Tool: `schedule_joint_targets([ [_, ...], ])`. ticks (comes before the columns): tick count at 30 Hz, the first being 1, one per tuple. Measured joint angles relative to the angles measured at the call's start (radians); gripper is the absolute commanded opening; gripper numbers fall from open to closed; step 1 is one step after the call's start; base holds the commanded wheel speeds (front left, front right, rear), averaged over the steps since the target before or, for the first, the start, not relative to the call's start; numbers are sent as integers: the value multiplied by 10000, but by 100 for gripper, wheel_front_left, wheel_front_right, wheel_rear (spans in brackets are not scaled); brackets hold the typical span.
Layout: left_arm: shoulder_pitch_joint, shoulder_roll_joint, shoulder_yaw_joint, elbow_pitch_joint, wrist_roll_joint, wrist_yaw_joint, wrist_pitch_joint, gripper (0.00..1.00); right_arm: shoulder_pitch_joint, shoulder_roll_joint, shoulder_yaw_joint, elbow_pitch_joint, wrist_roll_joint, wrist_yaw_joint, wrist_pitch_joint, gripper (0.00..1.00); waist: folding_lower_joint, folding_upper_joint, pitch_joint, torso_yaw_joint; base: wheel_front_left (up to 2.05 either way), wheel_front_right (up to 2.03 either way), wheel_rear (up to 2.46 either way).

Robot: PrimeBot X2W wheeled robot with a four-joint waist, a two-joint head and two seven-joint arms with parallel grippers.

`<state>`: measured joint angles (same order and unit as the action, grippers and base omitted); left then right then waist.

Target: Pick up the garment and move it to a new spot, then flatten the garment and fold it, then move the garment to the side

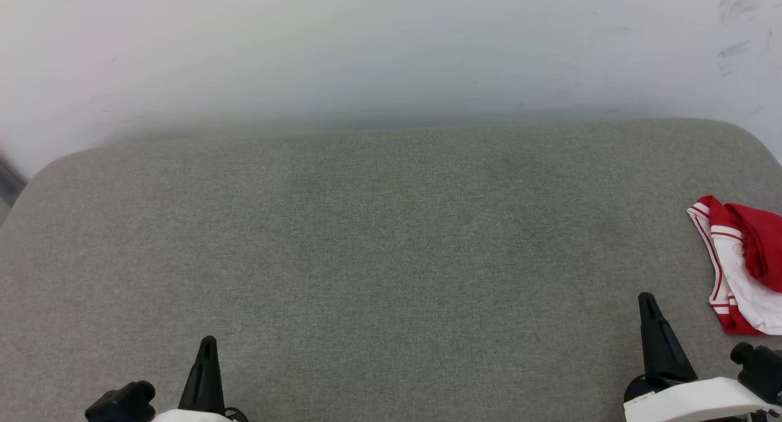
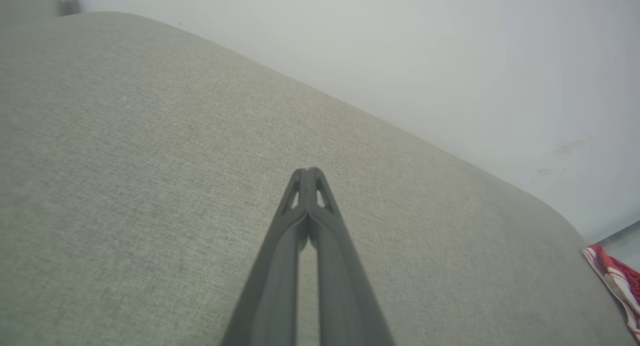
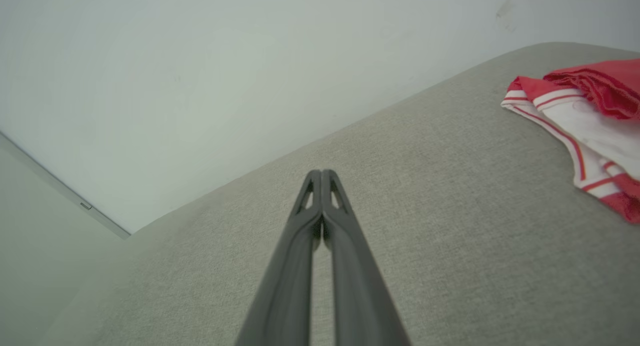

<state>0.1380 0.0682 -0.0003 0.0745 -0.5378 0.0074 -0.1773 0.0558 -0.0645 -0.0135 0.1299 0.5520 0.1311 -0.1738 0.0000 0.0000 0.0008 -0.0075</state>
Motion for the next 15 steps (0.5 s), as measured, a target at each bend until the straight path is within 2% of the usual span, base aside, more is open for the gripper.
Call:
schedule_joint_targets([
  [15,-487,104,40,359,-2426,-270,464,0,-341,-61,-79,238,2349,-2,514,0,0,0,3,11,0,0,0],
])
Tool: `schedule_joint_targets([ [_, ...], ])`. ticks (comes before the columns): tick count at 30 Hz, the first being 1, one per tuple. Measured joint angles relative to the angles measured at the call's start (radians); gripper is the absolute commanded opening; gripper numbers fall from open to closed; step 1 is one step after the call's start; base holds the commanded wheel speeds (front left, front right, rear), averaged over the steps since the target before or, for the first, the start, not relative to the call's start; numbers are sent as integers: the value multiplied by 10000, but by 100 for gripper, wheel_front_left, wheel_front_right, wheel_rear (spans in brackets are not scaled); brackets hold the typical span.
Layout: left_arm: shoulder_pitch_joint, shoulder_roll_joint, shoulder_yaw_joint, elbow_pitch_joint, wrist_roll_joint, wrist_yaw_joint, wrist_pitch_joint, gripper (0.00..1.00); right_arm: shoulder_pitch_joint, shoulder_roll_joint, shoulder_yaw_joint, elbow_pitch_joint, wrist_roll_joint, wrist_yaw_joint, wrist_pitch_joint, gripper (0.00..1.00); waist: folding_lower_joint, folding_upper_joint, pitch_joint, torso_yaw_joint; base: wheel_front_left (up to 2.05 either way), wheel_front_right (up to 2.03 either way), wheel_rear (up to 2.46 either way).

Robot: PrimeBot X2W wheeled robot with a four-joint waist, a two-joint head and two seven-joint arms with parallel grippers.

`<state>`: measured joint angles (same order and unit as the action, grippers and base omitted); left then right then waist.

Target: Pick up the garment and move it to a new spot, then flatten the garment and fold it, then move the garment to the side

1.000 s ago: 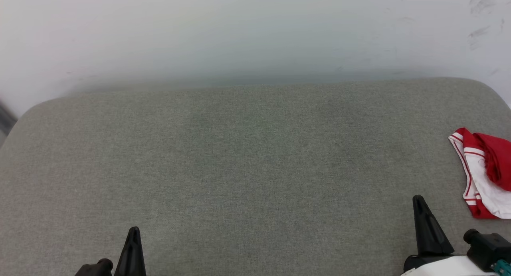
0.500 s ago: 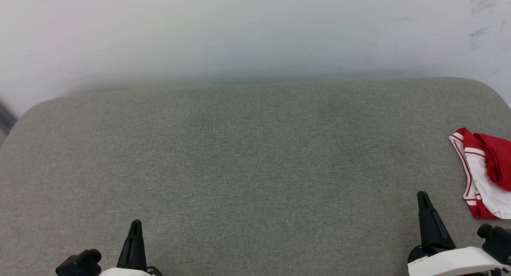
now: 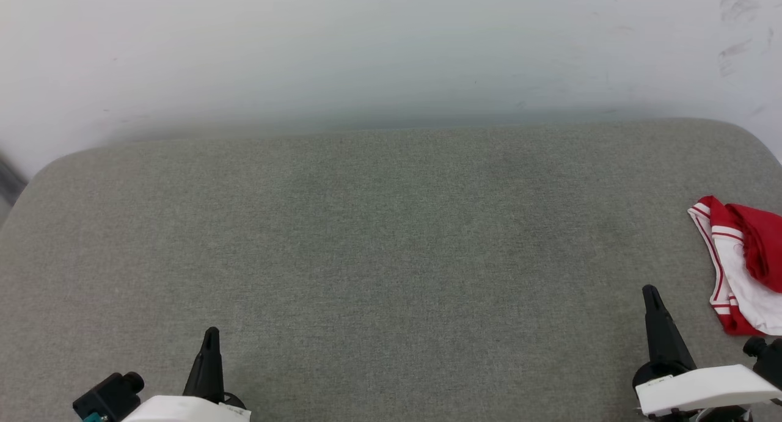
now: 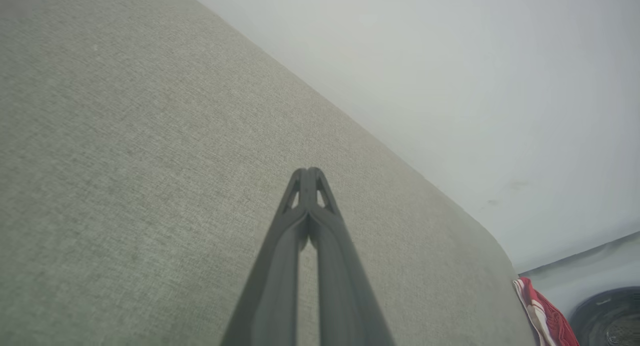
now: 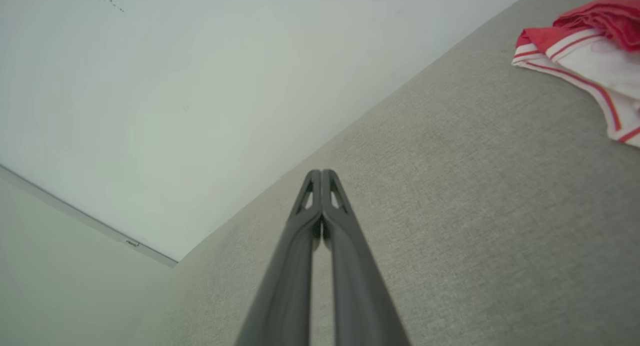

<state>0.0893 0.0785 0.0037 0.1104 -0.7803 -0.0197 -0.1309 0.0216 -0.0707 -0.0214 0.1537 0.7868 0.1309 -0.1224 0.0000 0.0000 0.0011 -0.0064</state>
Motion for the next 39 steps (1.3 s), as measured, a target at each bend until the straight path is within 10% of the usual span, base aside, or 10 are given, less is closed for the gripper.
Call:
schedule_joint_targets([
  [39,-994,50,297,704,-4707,-596,1093,0,-636,-36,-278,472,4617,-2,1080,0,0,0,10,28,0,0,0],
])
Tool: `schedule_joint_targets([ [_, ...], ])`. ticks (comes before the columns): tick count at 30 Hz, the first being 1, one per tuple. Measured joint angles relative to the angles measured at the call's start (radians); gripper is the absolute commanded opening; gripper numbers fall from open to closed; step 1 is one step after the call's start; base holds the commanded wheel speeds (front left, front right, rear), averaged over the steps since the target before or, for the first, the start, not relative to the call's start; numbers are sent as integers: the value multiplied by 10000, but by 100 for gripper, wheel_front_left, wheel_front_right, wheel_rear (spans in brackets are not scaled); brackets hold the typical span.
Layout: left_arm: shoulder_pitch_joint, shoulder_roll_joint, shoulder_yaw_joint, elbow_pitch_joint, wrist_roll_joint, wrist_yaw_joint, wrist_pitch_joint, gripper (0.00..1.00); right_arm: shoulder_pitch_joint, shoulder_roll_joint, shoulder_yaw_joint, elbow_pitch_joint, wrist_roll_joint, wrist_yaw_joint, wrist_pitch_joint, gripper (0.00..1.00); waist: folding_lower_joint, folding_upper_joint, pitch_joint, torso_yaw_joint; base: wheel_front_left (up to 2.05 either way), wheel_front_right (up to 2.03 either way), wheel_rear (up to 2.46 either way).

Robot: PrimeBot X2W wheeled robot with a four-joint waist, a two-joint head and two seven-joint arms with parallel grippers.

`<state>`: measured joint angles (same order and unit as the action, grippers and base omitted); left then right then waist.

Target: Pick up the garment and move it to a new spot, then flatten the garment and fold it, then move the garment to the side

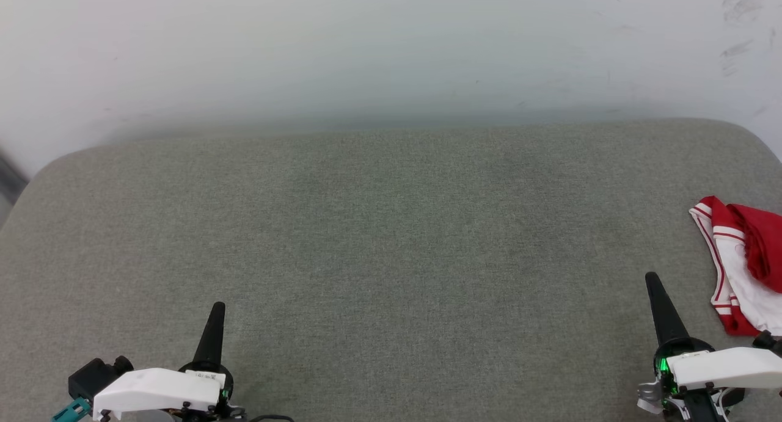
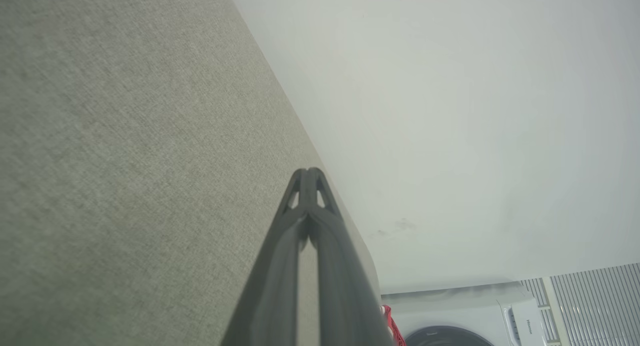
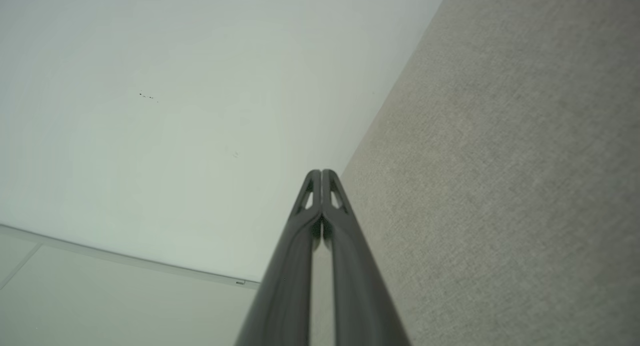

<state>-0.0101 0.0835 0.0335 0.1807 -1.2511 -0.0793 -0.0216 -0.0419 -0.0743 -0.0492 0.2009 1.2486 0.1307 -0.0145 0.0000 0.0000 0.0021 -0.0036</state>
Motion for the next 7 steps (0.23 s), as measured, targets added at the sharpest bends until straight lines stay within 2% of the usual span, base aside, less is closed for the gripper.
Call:
schedule_joint_targets([
  [7,-163,-2,50,102,-677,-88,165,0,-98,0,-52,73,662,0,174,0,0,0,1,5,0,0,0],
])
